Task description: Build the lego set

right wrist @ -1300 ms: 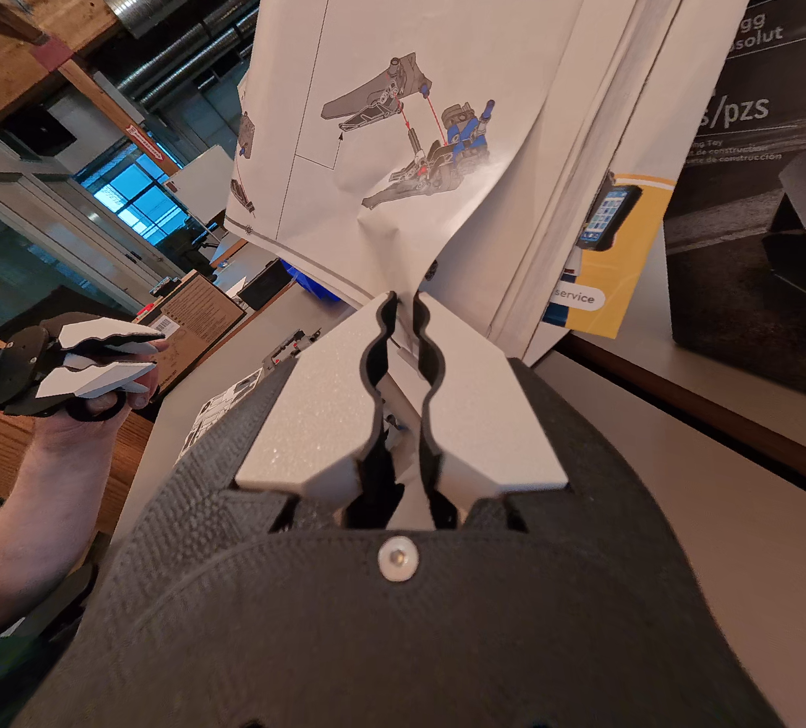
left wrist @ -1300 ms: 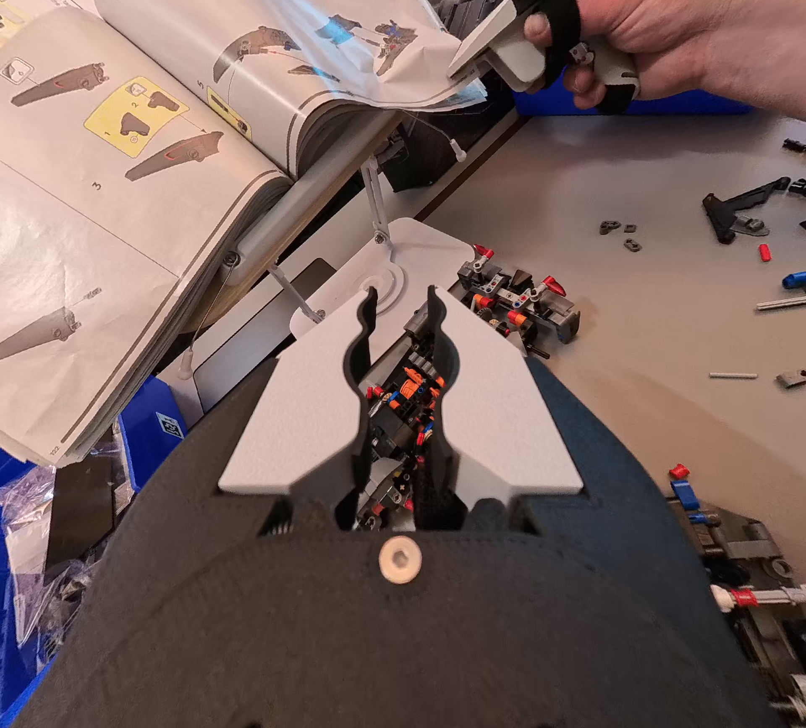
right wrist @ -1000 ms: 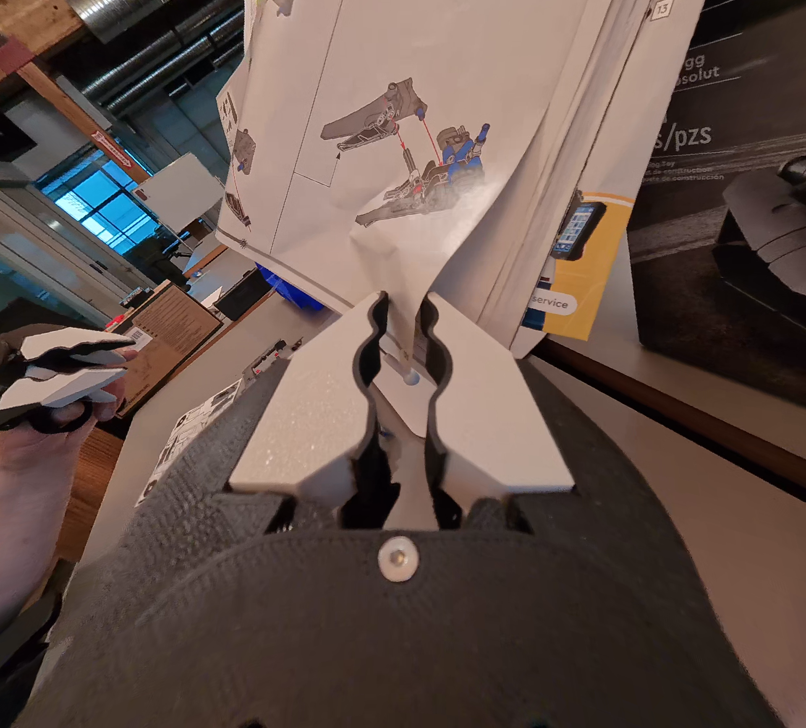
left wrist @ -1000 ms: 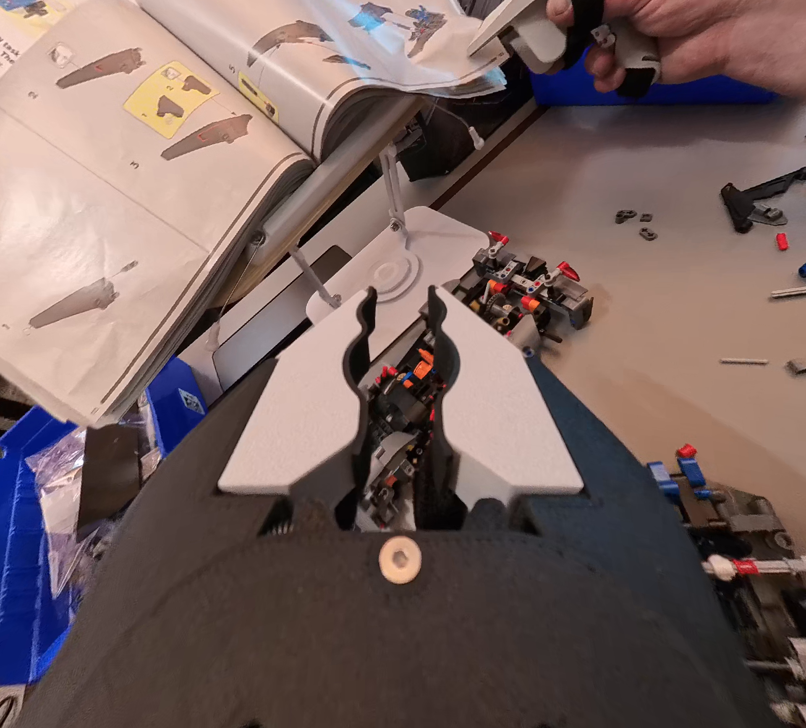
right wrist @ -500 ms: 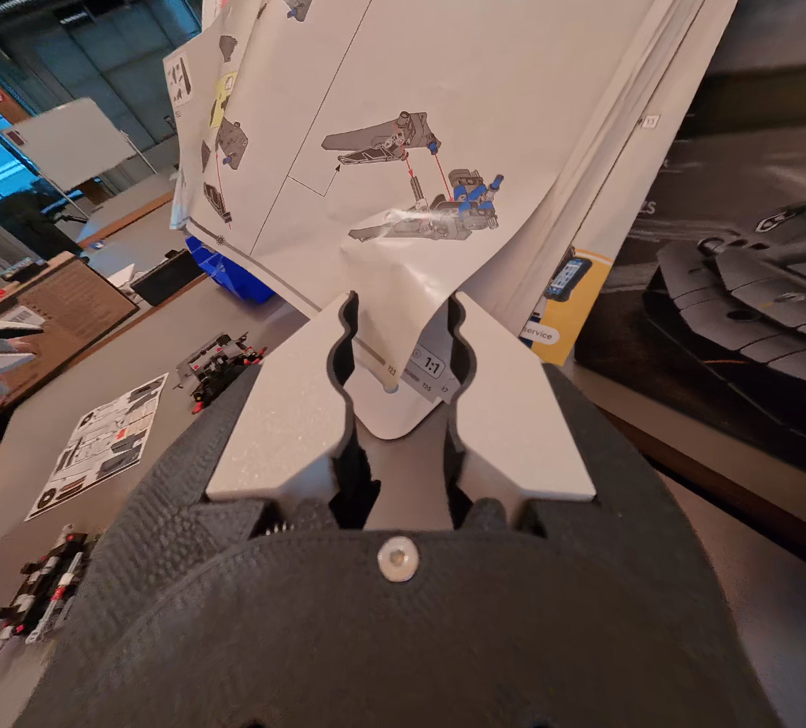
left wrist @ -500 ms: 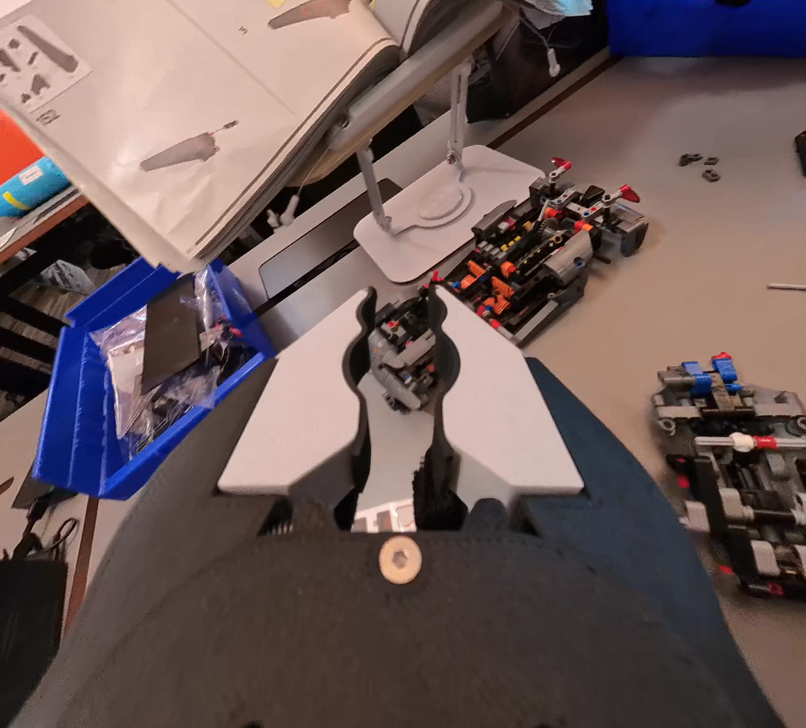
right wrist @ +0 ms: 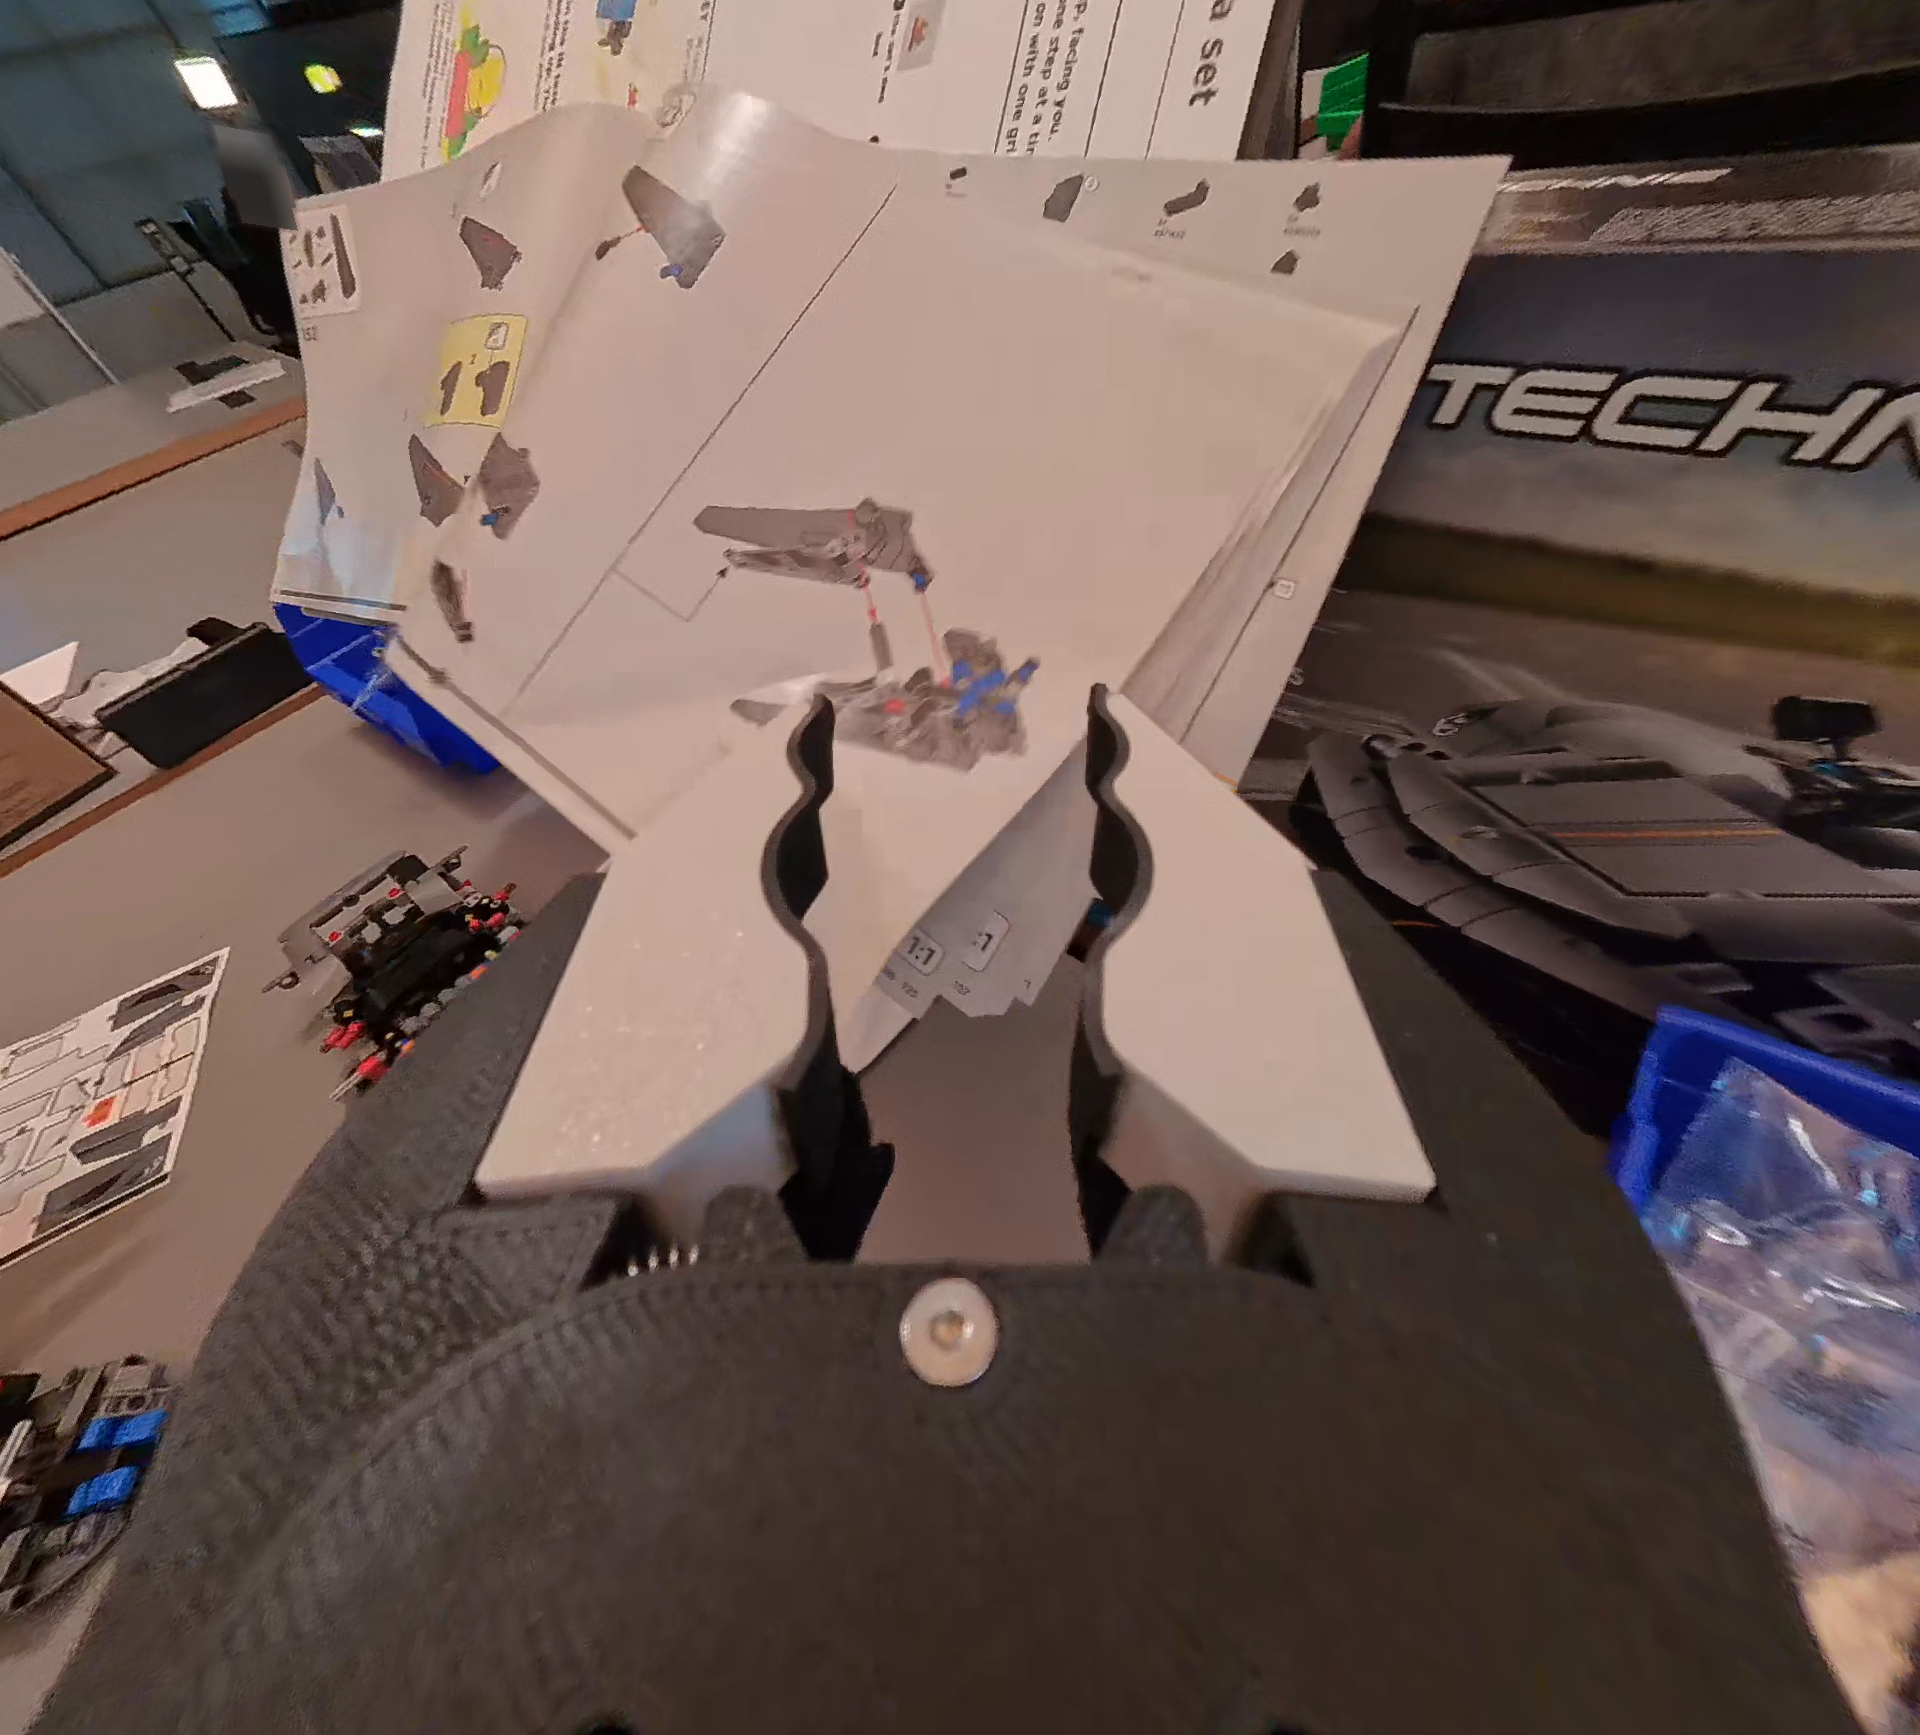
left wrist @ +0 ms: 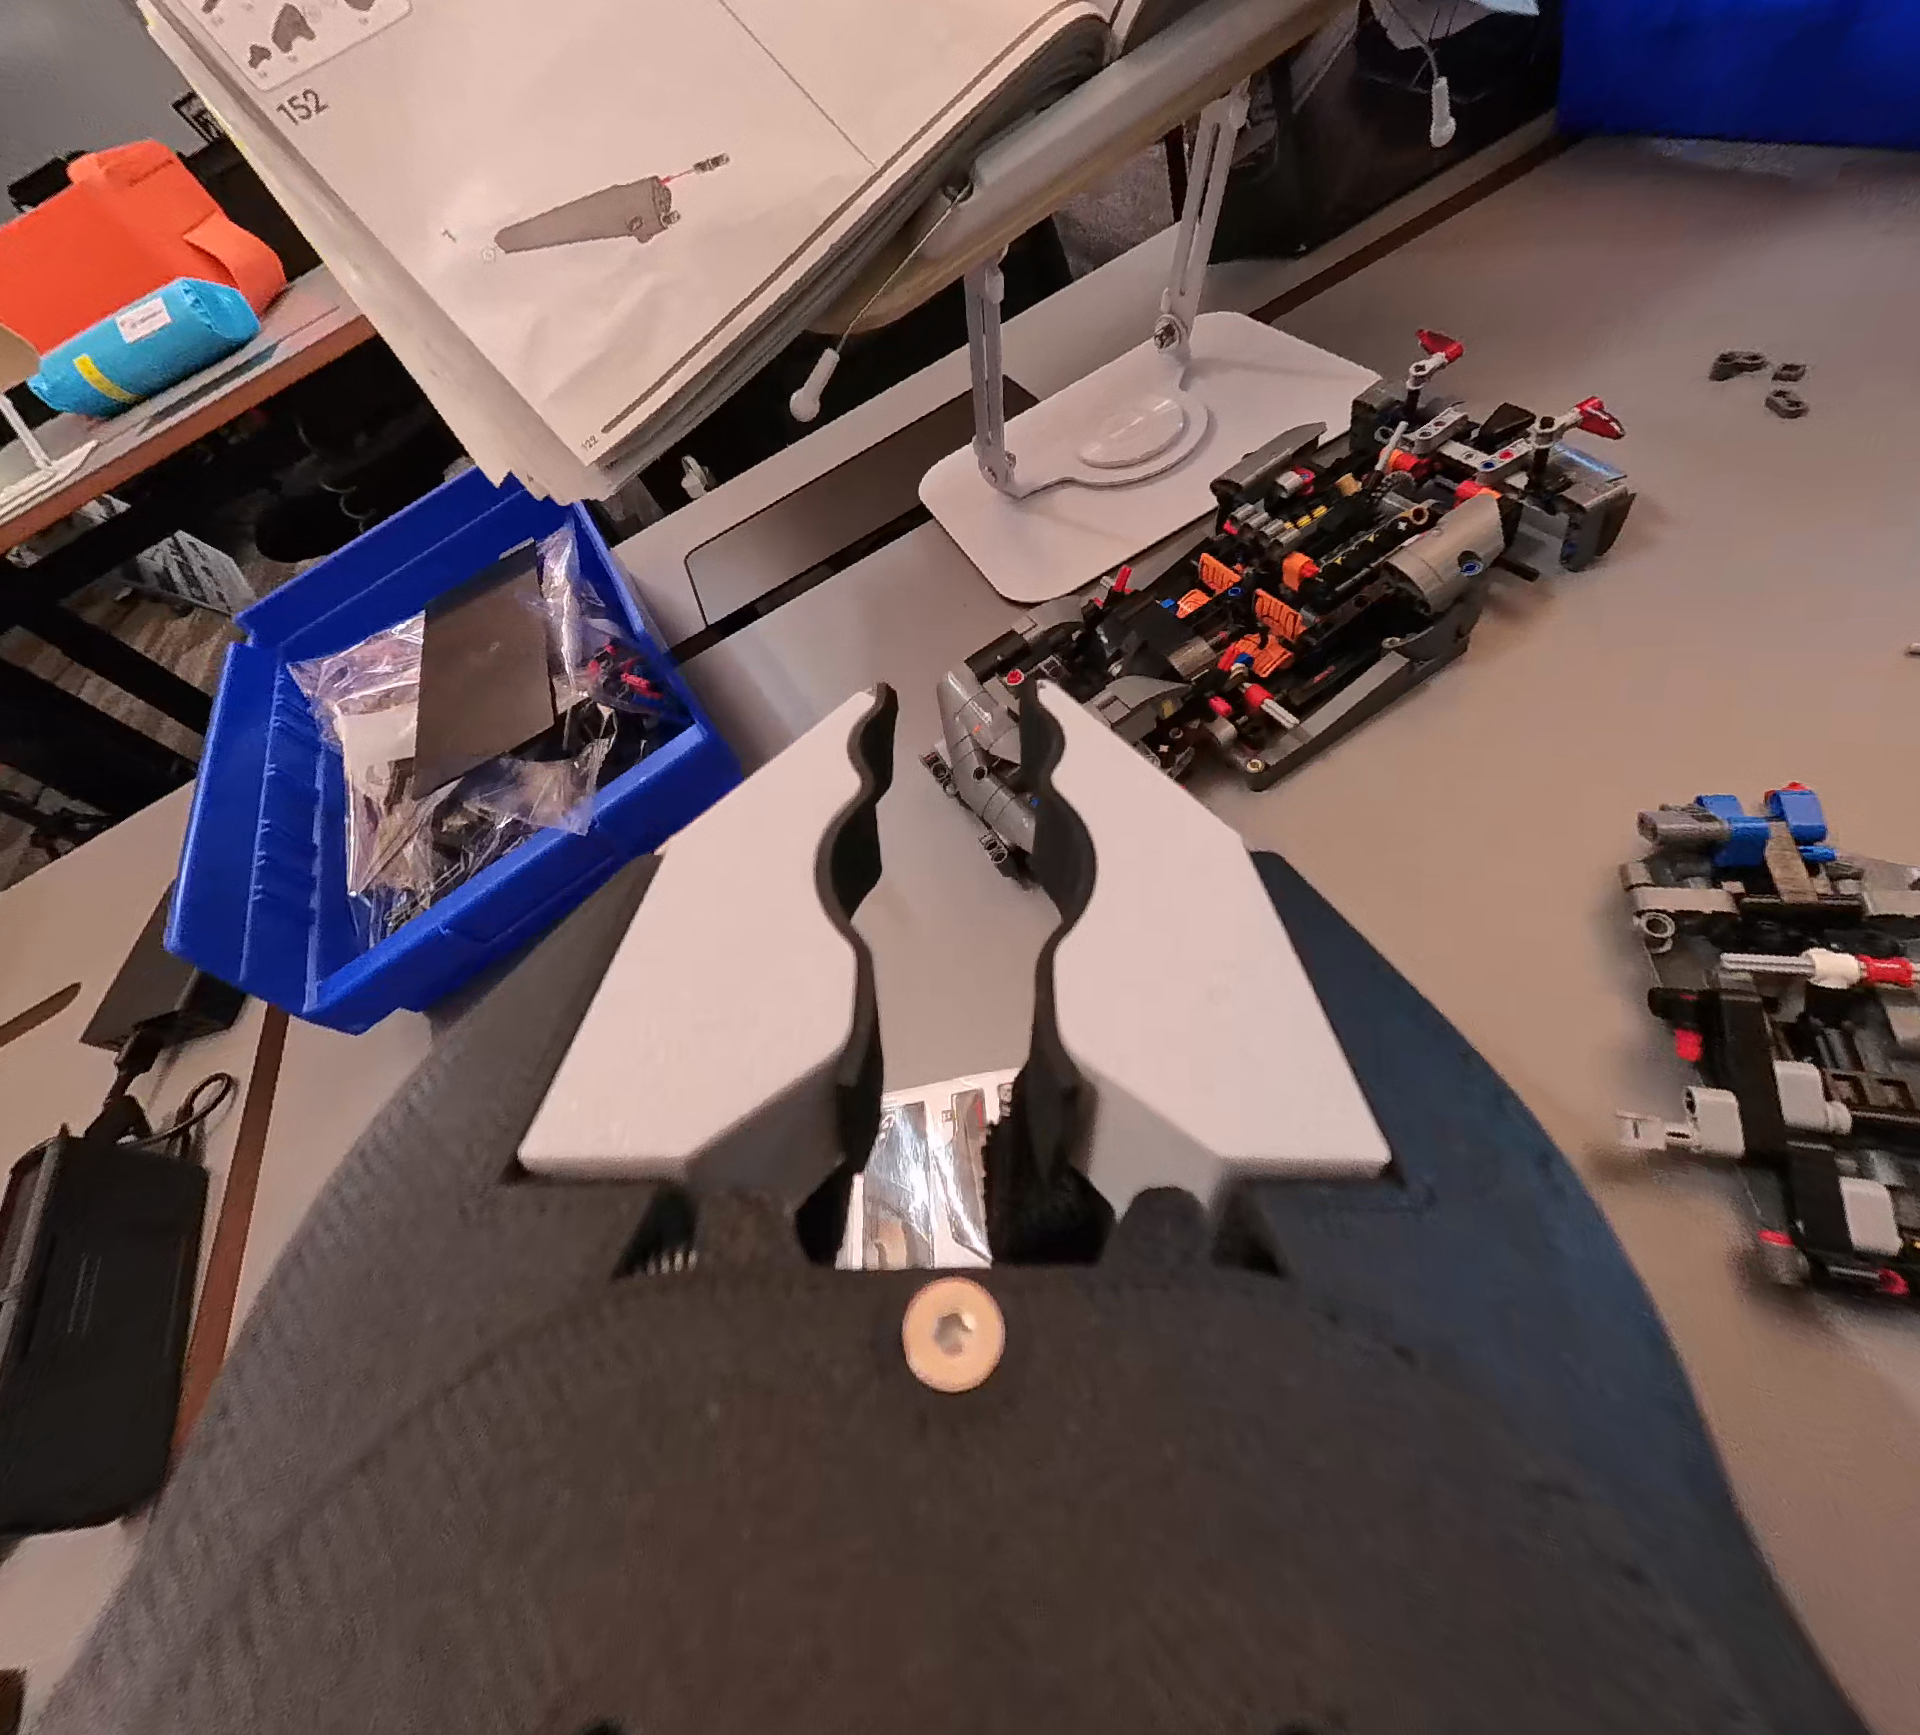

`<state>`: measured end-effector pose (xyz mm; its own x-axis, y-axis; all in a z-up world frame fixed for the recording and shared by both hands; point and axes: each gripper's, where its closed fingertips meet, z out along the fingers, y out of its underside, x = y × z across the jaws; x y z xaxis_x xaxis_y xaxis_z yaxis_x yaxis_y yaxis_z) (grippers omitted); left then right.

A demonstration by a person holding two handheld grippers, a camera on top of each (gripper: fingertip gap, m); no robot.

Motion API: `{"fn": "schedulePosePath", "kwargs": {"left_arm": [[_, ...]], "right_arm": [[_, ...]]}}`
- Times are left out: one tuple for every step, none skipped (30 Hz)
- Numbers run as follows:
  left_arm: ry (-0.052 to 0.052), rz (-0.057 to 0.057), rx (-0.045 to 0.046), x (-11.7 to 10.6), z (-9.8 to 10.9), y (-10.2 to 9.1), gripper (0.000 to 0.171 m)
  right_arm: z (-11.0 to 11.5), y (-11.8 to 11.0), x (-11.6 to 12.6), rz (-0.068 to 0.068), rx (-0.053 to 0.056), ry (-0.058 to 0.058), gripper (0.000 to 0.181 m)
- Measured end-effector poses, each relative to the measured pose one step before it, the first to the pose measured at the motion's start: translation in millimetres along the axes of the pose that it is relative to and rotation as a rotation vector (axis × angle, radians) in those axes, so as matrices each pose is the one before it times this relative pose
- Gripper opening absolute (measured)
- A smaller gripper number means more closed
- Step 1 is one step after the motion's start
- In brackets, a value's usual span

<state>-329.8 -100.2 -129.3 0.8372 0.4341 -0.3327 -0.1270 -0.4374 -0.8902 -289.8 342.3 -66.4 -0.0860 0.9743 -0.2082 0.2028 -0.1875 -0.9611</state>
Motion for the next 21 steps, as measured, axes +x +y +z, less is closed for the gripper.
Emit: {"fn": "schedulePosePath", "kwargs": {"left_arm": [[0.0018,-0.0014,0.00206,0.18,-0.33,-0.17,0.022],[0.0002,-0.0002,0.00214,0.02,-0.42,-0.43,0.022],[0.0003,-0.0003,0.00176,0.11,-0.33,-0.33,0.022],[0.0012,-0.0007,0.00194,0.16,-0.3,-0.44,0.022],[0.0014,-0.0004,0.00159,0.28,-0.18,-0.25,0.022],[0.0007,0.0003,0.00042,0.19,-0.15,-0.04,0.022],[0.0006,-0.0001,0.00013,0.24,-0.14,0.09,0.022],[0.0014,-0.0012,0.00041,0.22,-0.1,0.12,0.022],[0.0012,-0.0012,-0.00015,0.27,-0.03,0.24,0.022],[0.0008,-0.0008,-0.00005,0.23,-0.15,0.26,0.022],[0.001,-0.0012,-0.00025,0.12,-0.06,0.31,0.022],[0.001,-0.0008,-0.0006,0.27,-0.14,0.2,0.022],[0.0007,-0.0002,-0.00027,0.38,-0.19,0.22,0.022],[0.0017,-0.0008,-0.00023,0.53,-0.01,0.05,0.022],[0.0023,-0.0006,-0.0006,0.76,0.02,0.14,0.022],[0.0018,0.0,-0.0009,0.84,-0.05,0.03,0.022],[0.0026,0.0007,-0.00119,1.18,0.02,0.05,0.022],[0.003,0.002,-0.00167,1.44,-0.09,0.03,0.022],[0.0015,0.0028,-0.00161,1.3,-0.31,0.17,0.023],[0.0021,0.0018,-0.00054,1.04,-0.52,0.04,0.023],[0.0028,-0.0003,-0.00011,1.12,-0.59,0.08,0.023]], "right_arm": [[-3.63,-2.06,1.39,-0.0061,0.0023,0.0119,0.047],[-3.69,-1.72,0.62,-0.0041,0.002,0.0067,0.047],[-3.65,-1.37,-0.11,-0.0023,0.0007,0.0019,0.047],[-3.71,-1.09,-0.13,-0.0031,0.0004,0.0024,0.047],[-3.81,-0.76,-0.37,-0.0049,-0.0005,0.0031,0.047],[-3.65,-0.28,-1.07,-0.0056,-0.0023,0.0008,0.047],[-3.69,-0.09,-1.58,-0.0052,-0.0033,-0.0006,0.047],[-3.66,-0.03,-2.06,-0.0057,-0.0023,-0.0009,0.047],[-3.56,0.45,-2.35,-0.0064,-0.0036,-0.0015,0.047],[-3.34,1.18,-2.75,-0.0059,-0.0071,-0.0033,0.047],[-3.31,1.83,-3.38,-0.0056,-0.0095,-0.0059,0.047],[-3.24,2.13,-3.75,-0.0062,-0.0089,-0.0061,0.047],[-3.22,1.93,-3.9,-0.0077,-0.0069,-0.0056,0.046],[-3.15,2.38,-4.13,-0.0089,-0.0088,-0.0058,0.046],[-3.1,2.86,-3.99,-0.007,-0.0123,-0.0061,0.046],[-3.4,2.56,-4.27,-0.0047,-0.01,-0.0064,0.047],[-3.76,2.0,-4.62,-0.0059,-0.0049,-0.0071,0.047],[-3.89,2.26,-4.92,-0.0081,-0.0065,-0.0079,0.046],[-4.04,3.26,-4.91,-0.0083,-0.0119,-0.0073,0.046],[-4.0,3.94,-4.75,-0.0071,-0.0134,-0.0071,0.044],[-3.85,4.38,-4.89,-0.0069,-0.0137,-0.0081,0.043]]}}
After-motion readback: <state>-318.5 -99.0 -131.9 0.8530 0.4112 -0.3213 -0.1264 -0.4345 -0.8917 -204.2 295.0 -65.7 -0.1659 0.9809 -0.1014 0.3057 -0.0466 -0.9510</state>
